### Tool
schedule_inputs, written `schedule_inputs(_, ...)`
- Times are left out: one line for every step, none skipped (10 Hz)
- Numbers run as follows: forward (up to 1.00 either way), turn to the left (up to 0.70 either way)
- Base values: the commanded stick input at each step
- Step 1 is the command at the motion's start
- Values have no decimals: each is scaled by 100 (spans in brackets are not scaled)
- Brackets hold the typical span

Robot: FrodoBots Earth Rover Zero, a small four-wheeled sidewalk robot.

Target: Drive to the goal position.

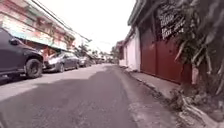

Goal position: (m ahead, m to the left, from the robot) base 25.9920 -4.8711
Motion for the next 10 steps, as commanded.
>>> schedule_inputs(70, 0)
schedule_inputs(70, 0)
schedule_inputs(70, 0)
schedule_inputs(70, 0)
schedule_inputs(70, 0)
schedule_inputs(70, 0)
schedule_inputs(70, 0)
schedule_inputs(70, 0)
schedule_inputs(70, 0)
schedule_inputs(70, 0)
